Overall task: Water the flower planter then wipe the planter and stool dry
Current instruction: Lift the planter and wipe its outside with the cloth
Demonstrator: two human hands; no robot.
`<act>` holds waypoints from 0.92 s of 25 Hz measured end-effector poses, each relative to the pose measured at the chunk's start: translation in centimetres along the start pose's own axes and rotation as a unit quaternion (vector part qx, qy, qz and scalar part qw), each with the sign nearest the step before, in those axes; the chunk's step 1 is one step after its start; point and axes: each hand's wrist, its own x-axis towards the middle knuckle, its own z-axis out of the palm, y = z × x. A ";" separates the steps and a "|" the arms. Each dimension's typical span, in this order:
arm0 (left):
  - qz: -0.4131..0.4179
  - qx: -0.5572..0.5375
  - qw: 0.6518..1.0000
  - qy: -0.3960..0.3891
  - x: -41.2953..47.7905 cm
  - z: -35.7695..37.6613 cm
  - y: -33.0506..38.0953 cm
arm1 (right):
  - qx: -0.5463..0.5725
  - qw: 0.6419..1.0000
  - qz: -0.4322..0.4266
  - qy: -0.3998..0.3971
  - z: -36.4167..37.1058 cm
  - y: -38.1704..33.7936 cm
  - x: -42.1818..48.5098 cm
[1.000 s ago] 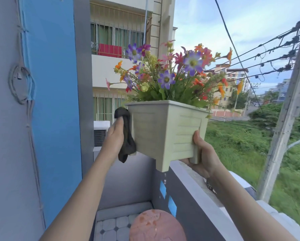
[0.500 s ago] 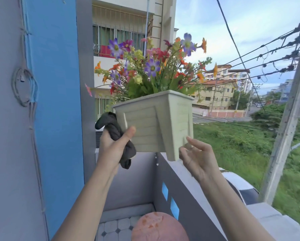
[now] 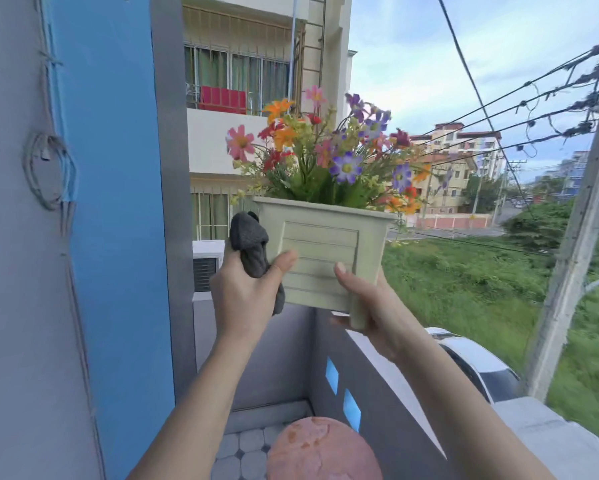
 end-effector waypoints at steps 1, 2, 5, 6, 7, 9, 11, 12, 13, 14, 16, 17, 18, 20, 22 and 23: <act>0.014 0.017 1.000 0.003 -0.3 0.2 -0.1 | 0.000 1.000 -0.014 0.023 0.1 0.3 0.2; 0.019 0.023 1.000 -0.001 -0.5 0.4 0.0 | 0.007 0.999 -0.028 0.046 0.2 0.6 0.3; 0.067 0.048 0.996 -0.031 -1.5 0.8 -0.3 | 0.026 0.996 -0.034 0.077 0.0 0.7 0.5; 0.119 0.066 0.990 -0.036 -2.2 0.8 -0.8 | 0.031 0.996 -0.031 0.080 -0.3 0.4 0.6; 0.175 0.106 0.978 -0.039 -3.1 0.9 -1.7 | 0.031 0.996 -0.030 0.081 -0.8 0.2 0.7; 0.255 0.179 0.950 -0.032 -4.5 0.9 -3.6 | 0.020 0.996 -0.041 0.075 -1.3 -0.4 0.5; 0.278 0.214 0.936 -0.017 -3.9 1.0 -3.8 | -0.003 0.995 -0.056 0.078 -1.6 -0.3 0.2; 0.275 0.223 0.935 -0.006 -3.0 1.1 -2.9 | -0.013 0.995 -0.058 0.077 -1.6 -0.2 0.0; 0.265 0.226 0.937 0.008 -2.0 1.1 -1.7 | -0.020 0.996 -0.058 0.072 -1.6 -0.1 -0.2; 0.262 0.228 0.937 0.027 -1.1 1.2 -0.8 | -0.023 0.996 -0.057 0.063 -1.5 0.0 -0.3; 0.292 0.242 0.925 0.038 -1.0 1.1 -0.5 | -0.013 0.997 -0.054 0.047 -1.5 0.0 -0.3; 0.313 0.252 0.915 0.031 -2.0 1.0 -1.3 | -0.006 0.998 -0.050 0.045 -1.6 -0.2 -0.3; 0.333 0.260 0.906 0.019 -3.4 0.9 -2.5 | 0.000 0.998 -0.048 0.046 -1.8 -0.3 -0.1; 0.354 0.255 0.900 -0.003 -5.4 0.3 -4.6 | 0.009 0.998 -0.046 0.052 -2.3 -0.6 0.0; 0.337 0.221 0.915 -0.009 -4.4 0.3 -4.4 | 0.009 0.998 -0.047 0.050 -2.4 -0.7 0.0; 0.323 0.206 0.924 0.001 -3.2 0.5 -3.5 | 0.001 0.998 -0.045 0.044 -2.3 -0.6 -0.1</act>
